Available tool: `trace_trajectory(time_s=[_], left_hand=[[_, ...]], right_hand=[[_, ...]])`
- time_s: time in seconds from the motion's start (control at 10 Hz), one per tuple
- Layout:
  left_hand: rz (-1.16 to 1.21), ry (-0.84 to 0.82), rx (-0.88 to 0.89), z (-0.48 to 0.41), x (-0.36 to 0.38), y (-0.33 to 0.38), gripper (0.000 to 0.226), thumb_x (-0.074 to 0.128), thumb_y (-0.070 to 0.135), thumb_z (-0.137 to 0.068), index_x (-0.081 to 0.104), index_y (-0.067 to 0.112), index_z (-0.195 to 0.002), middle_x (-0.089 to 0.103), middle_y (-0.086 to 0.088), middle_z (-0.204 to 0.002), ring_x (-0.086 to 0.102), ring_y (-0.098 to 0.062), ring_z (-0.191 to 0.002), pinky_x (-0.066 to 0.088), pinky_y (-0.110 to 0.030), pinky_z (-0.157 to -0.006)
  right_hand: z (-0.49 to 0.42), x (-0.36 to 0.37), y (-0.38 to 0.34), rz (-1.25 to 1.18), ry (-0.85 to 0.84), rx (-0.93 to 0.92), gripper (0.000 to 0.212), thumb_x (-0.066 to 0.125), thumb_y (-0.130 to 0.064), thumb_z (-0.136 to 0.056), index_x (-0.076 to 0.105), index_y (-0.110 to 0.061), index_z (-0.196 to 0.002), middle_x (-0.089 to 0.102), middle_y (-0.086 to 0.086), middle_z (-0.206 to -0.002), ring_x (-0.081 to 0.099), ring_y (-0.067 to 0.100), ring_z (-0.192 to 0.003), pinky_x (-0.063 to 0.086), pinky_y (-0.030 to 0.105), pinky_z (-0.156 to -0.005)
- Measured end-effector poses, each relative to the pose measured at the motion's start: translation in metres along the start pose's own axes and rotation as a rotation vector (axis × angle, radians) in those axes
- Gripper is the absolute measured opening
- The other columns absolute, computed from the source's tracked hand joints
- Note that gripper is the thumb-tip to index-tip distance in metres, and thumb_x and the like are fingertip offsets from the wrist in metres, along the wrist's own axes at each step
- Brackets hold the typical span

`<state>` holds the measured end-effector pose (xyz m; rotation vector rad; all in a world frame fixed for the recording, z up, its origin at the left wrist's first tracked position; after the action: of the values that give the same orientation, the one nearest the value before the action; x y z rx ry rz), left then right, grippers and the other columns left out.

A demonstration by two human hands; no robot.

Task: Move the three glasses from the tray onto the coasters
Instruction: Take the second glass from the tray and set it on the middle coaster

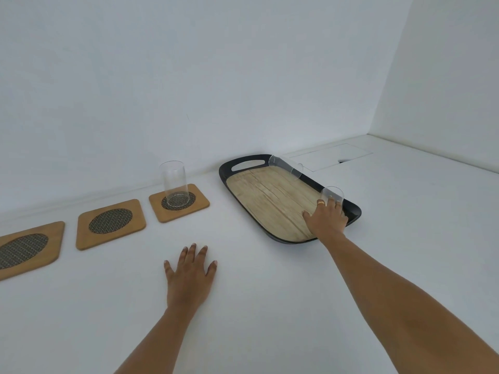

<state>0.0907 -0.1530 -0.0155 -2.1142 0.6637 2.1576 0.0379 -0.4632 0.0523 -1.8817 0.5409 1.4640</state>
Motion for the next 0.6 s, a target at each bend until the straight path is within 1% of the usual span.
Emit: trace_trajectory(time_s=[0.1,0.2,0.3,0.4,0.5,0.6], left_hand=[[0.005,-0.003,-0.002,0.000,-0.001,-0.001,0.054,0.025,0.047,-0.098,0.015,0.029,-0.148,0.011,0.004,-0.160,0.006,-0.012,-0.148,0.007,-0.051,-0.118],[0.004,-0.009,-0.003,0.002,-0.001,-0.001,0.054,0.024,0.047,-0.098,0.014,0.029,-0.148,0.010,0.004,-0.160,0.006,-0.012,-0.148,0.006,-0.051,-0.118],[0.012,-0.007,-0.002,0.002,-0.001,0.000,0.054,0.024,0.047,-0.098,0.015,0.029,-0.148,0.010,0.004,-0.160,0.006,-0.012,-0.148,0.006,-0.051,-0.118],[0.013,-0.007,-0.005,0.002,-0.001,0.000,0.054,0.024,0.048,-0.098,0.015,0.030,-0.148,0.011,0.004,-0.160,0.006,-0.012,-0.148,0.006,-0.051,-0.118],[0.011,-0.007,-0.006,0.002,-0.001,-0.001,0.054,0.024,0.047,-0.098,0.015,0.029,-0.148,0.011,0.004,-0.160,0.006,-0.012,-0.148,0.006,-0.051,-0.118],[0.015,-0.009,-0.004,0.001,-0.001,0.000,0.054,0.024,0.047,-0.098,0.015,0.029,-0.148,0.011,0.004,-0.160,0.006,-0.012,-0.148,0.006,-0.051,-0.118]], right_hand=[[0.000,-0.003,-0.003,0.013,0.067,-0.010,0.054,0.044,-0.045,-0.092,0.046,-0.009,-0.133,0.037,0.013,-0.143,0.033,0.031,-0.132,0.041,0.049,-0.100],[-0.004,-0.006,-0.006,0.040,0.091,-0.019,0.051,0.038,-0.046,-0.094,0.051,-0.011,-0.129,0.041,0.012,-0.138,0.036,0.030,-0.126,0.046,0.048,-0.092],[-0.009,-0.007,-0.007,0.078,0.091,-0.010,0.048,0.032,-0.041,-0.098,0.052,-0.010,-0.127,0.040,0.012,-0.138,0.036,0.033,-0.126,0.049,0.047,-0.087],[-0.014,-0.009,-0.004,0.117,0.108,0.005,0.039,0.033,-0.029,-0.099,0.053,-0.006,-0.125,0.043,0.013,-0.133,0.040,0.034,-0.123,0.052,0.042,-0.081],[-0.019,-0.014,-0.001,0.010,0.124,0.041,0.033,0.041,-0.023,-0.098,0.053,-0.005,-0.123,0.047,0.014,-0.128,0.043,0.034,-0.120,0.048,0.041,-0.084],[-0.024,-0.016,0.004,-0.123,0.112,0.121,0.038,0.052,-0.025,-0.093,0.050,-0.001,-0.122,0.049,0.016,-0.126,0.045,0.034,-0.119,0.046,0.041,-0.088]])
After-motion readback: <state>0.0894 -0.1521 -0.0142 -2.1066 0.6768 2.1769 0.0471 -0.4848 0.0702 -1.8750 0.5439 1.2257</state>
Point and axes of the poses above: each hand's wrist, its own z-axis away from the middle knuckle, its own x-axis out of the palm, y = z × x, the point moved 4 cm from there along -z, towards the middle knuckle
